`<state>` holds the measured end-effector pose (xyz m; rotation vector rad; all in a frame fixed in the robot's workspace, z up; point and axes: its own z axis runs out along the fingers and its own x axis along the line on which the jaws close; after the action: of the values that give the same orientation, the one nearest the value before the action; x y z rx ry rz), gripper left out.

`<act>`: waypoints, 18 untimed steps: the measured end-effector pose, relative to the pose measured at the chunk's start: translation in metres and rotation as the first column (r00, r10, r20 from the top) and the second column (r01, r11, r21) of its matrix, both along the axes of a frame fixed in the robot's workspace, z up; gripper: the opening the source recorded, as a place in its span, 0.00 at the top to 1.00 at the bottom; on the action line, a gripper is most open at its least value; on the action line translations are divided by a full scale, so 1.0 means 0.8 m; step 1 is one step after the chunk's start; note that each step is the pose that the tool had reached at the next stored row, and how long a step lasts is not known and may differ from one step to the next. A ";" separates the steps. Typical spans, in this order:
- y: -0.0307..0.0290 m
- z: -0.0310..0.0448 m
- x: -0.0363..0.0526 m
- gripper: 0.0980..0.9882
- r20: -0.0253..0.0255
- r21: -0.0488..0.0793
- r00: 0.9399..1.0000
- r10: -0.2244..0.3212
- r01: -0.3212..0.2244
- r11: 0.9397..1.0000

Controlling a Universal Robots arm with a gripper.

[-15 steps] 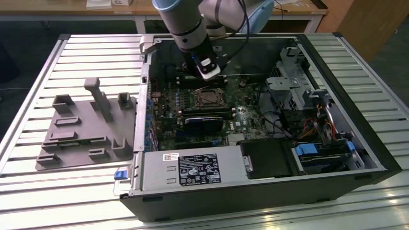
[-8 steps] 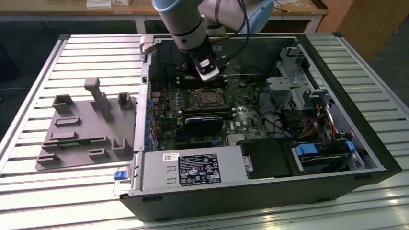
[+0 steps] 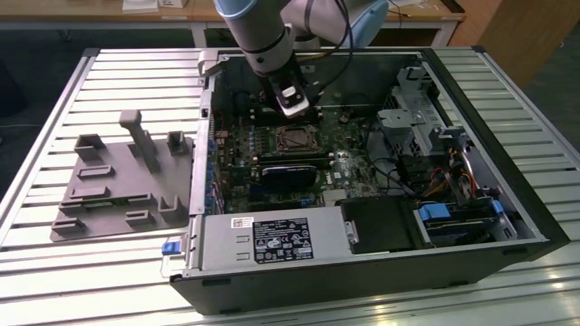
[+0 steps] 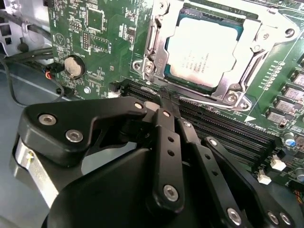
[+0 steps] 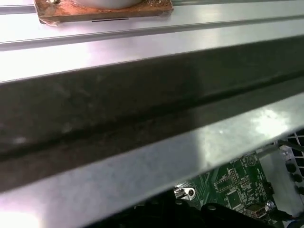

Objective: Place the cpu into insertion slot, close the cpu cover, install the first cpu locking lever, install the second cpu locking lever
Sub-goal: 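Install the first cpu locking lever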

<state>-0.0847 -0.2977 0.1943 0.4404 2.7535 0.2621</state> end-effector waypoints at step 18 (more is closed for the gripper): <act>0.0064 -0.0037 0.000 1.00 0.000 0.000 1.000 -0.025 0.025 1.000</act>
<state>-0.0850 -0.2926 0.1914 0.4744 2.7460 0.2560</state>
